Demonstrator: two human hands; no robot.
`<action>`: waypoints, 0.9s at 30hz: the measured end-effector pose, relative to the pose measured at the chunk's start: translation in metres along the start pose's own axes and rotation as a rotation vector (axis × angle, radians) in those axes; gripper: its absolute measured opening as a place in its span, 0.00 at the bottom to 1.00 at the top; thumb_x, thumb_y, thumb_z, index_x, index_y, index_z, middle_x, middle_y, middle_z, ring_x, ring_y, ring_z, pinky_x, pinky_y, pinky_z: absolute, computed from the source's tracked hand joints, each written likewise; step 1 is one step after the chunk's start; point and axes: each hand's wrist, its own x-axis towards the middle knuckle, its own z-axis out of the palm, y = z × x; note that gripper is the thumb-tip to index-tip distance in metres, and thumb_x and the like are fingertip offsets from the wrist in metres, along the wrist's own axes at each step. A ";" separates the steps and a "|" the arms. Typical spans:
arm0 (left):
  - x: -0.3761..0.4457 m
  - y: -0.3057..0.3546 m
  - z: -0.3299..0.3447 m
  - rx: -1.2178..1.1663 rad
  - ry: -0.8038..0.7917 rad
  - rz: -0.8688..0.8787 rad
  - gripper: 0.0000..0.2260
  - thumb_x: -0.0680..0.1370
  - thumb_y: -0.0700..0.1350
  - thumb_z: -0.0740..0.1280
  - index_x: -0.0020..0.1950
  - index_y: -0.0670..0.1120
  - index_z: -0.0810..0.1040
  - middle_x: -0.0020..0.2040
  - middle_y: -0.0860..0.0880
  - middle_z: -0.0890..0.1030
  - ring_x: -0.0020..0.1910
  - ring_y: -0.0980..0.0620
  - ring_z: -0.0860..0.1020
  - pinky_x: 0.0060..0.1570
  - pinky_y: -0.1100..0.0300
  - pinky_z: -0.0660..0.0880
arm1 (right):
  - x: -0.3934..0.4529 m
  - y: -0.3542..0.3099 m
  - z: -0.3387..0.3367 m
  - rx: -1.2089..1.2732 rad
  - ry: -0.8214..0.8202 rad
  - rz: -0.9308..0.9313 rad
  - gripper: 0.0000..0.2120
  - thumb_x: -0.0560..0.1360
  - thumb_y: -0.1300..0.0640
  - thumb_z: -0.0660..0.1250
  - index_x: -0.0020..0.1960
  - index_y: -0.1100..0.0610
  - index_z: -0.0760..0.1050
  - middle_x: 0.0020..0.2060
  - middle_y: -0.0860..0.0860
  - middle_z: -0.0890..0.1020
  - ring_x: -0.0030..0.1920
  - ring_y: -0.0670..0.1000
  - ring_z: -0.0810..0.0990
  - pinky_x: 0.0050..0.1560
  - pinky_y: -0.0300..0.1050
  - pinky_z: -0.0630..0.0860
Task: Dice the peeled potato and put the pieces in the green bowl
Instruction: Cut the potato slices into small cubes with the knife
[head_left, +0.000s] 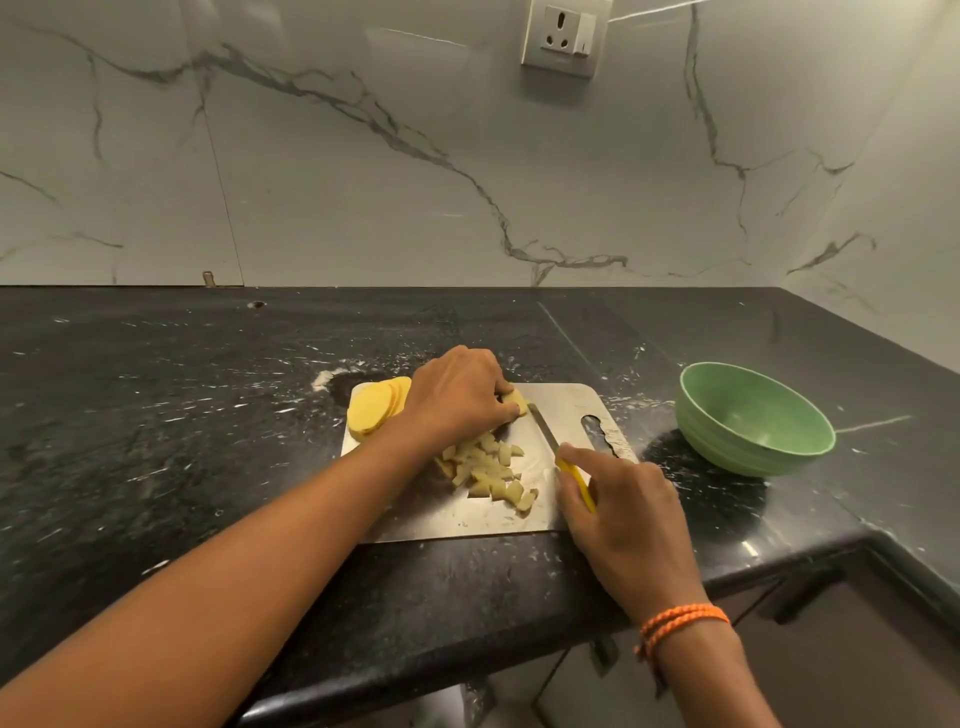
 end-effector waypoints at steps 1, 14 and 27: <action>0.000 -0.001 -0.002 -0.008 -0.010 0.007 0.19 0.76 0.64 0.74 0.59 0.53 0.88 0.55 0.56 0.86 0.51 0.51 0.82 0.50 0.51 0.83 | -0.002 0.000 -0.002 0.013 0.025 0.005 0.12 0.76 0.53 0.72 0.59 0.49 0.83 0.31 0.51 0.82 0.32 0.54 0.78 0.35 0.45 0.69; -0.002 -0.002 -0.012 -0.062 0.038 -0.022 0.13 0.76 0.59 0.77 0.57 0.55 0.89 0.52 0.56 0.88 0.41 0.55 0.78 0.36 0.61 0.72 | 0.047 -0.011 0.031 -0.056 -0.024 -0.026 0.12 0.79 0.50 0.65 0.59 0.52 0.81 0.42 0.55 0.86 0.44 0.60 0.82 0.40 0.53 0.78; -0.005 0.003 -0.009 -0.002 0.055 -0.053 0.15 0.77 0.61 0.76 0.58 0.55 0.89 0.48 0.55 0.88 0.43 0.53 0.82 0.40 0.58 0.78 | 0.008 -0.004 0.012 0.016 -0.067 -0.015 0.11 0.78 0.51 0.68 0.58 0.52 0.81 0.35 0.52 0.83 0.36 0.56 0.80 0.38 0.54 0.78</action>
